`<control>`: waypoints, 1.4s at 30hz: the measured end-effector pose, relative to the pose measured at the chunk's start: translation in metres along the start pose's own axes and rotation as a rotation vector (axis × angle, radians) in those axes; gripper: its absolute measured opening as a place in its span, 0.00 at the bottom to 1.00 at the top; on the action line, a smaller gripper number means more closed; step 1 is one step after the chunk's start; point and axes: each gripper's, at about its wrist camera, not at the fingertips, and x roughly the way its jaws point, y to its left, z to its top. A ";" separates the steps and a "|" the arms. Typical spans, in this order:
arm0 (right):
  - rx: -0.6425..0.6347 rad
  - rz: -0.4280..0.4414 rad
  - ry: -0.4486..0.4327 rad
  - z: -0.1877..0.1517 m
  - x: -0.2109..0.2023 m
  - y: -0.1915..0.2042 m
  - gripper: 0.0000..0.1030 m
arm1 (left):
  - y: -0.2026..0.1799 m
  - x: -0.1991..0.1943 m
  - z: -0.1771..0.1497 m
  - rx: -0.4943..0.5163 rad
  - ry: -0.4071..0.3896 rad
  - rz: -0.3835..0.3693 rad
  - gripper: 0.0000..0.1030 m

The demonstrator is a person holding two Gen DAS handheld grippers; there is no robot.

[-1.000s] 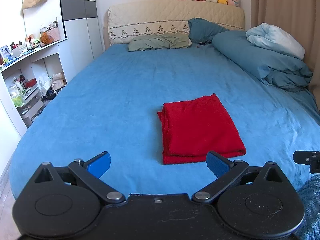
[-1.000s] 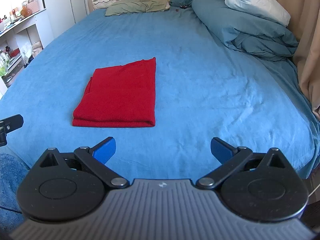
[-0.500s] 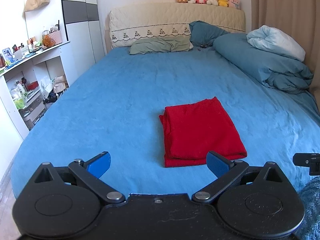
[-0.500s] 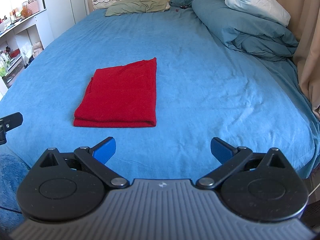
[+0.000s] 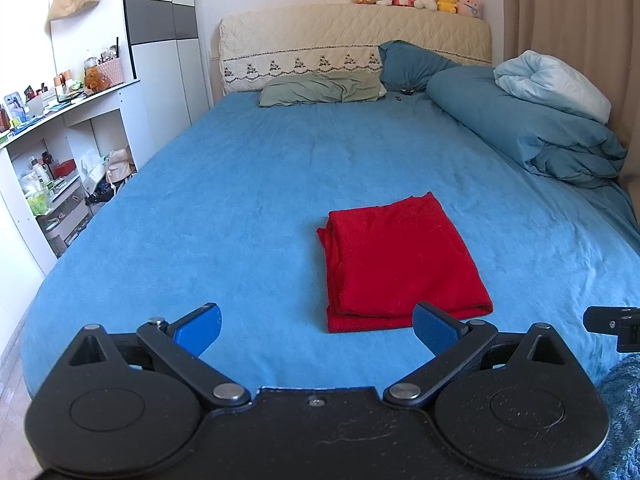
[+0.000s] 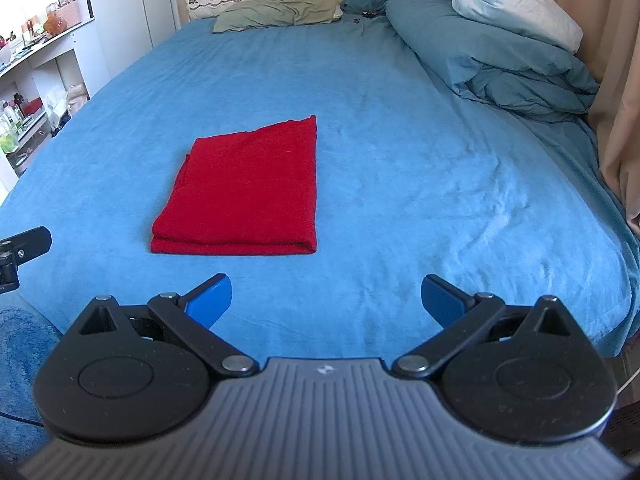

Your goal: Fold small clothes

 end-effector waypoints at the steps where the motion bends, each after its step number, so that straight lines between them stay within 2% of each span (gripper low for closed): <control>1: 0.000 -0.001 0.000 0.000 0.000 0.000 1.00 | 0.000 0.000 0.000 0.000 0.000 0.000 1.00; 32: -0.003 0.002 0.004 0.001 0.002 0.006 1.00 | 0.006 0.000 0.001 -0.026 -0.004 -0.024 1.00; 42: -0.003 0.005 0.008 0.002 0.004 0.005 1.00 | 0.006 0.002 -0.001 -0.005 -0.016 -0.019 1.00</control>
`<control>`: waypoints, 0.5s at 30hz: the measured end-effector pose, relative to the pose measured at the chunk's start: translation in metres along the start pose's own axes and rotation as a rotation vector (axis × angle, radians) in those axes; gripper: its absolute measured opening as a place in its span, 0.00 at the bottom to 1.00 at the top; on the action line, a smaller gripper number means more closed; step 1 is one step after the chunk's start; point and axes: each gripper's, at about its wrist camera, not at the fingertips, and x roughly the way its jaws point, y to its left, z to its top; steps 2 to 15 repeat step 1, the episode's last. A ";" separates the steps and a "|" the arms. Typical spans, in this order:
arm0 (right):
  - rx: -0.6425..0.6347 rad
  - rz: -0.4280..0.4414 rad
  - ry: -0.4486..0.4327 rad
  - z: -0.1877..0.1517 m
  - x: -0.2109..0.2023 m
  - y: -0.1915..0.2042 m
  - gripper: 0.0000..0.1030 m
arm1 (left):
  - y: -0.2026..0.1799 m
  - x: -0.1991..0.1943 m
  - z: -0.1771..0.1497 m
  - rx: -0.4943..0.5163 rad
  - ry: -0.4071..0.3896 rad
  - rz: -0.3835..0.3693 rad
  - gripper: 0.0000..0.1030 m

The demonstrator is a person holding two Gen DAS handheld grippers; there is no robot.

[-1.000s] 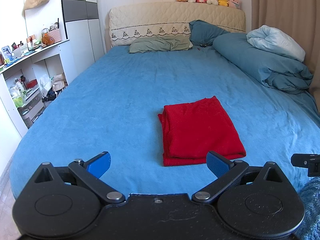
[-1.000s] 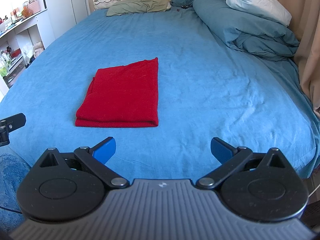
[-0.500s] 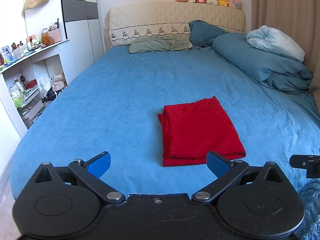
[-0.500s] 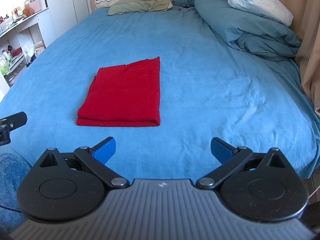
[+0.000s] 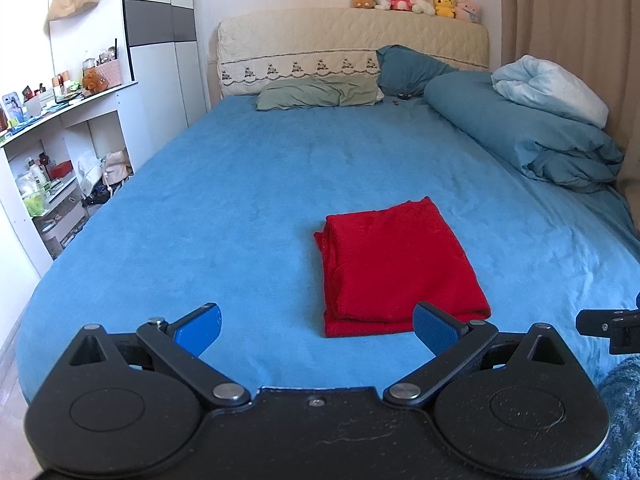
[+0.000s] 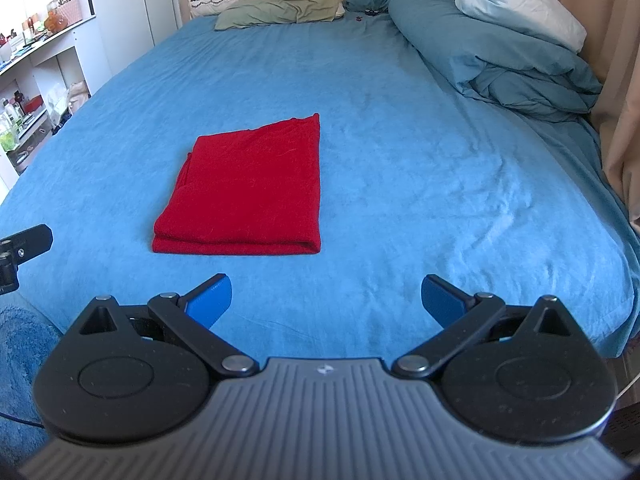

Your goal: Fold small clothes

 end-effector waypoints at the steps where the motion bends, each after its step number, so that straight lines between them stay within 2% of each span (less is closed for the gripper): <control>1: 0.000 0.000 0.000 0.000 0.000 0.000 1.00 | 0.000 0.000 0.000 -0.001 -0.001 -0.001 1.00; 15: 0.000 0.000 0.000 0.000 0.000 0.000 1.00 | 0.000 0.000 0.000 -0.001 -0.001 -0.001 1.00</control>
